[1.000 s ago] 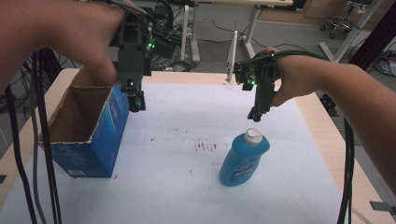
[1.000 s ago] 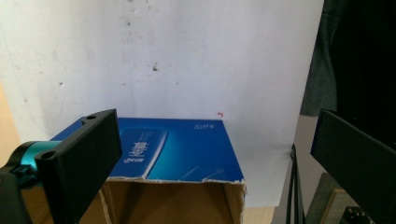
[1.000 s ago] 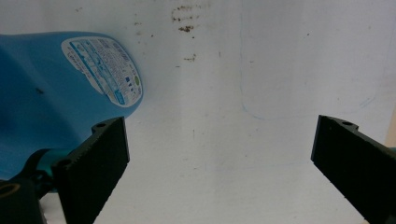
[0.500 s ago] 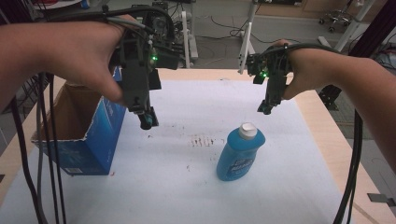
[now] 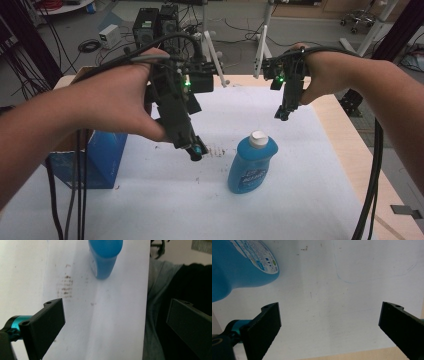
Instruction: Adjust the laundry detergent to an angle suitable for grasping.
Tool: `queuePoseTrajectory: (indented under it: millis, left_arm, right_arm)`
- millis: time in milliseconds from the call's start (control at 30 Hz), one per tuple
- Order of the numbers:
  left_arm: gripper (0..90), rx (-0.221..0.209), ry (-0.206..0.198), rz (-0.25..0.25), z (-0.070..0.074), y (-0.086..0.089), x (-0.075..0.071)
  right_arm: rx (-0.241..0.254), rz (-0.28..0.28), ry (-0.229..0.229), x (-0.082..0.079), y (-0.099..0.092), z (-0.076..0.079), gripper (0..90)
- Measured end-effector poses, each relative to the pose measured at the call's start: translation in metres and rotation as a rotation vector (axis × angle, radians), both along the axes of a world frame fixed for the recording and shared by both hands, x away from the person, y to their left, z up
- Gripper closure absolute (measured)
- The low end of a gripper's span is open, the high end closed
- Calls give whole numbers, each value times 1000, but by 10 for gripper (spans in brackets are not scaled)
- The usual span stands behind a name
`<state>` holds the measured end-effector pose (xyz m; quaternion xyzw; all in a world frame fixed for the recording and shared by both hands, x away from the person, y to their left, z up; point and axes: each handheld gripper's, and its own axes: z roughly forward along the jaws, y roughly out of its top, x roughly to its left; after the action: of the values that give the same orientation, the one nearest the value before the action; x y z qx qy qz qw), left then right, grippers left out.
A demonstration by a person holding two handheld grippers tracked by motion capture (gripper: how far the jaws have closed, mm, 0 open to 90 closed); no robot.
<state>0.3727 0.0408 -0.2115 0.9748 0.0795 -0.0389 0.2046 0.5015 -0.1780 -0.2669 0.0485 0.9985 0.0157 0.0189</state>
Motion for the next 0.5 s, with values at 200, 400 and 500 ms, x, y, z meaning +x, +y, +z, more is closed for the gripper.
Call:
queuePoseTrajectory:
  millis: [200, 400, 500]
  left_arm:
    - [17, -37, -11, 18, -12, -14, -4]
    - [17, -79, -41, 44, -21, -25, -5]
    - [17, -83, -50, 56, -27, -32, -5]
  right_arm:
    - [8, -3, 0, 1, -3, 0, 33]
    - [-4, -30, 6, 2, -6, -3, 33]
    - [-4, -38, 10, 4, -7, -4, 33]
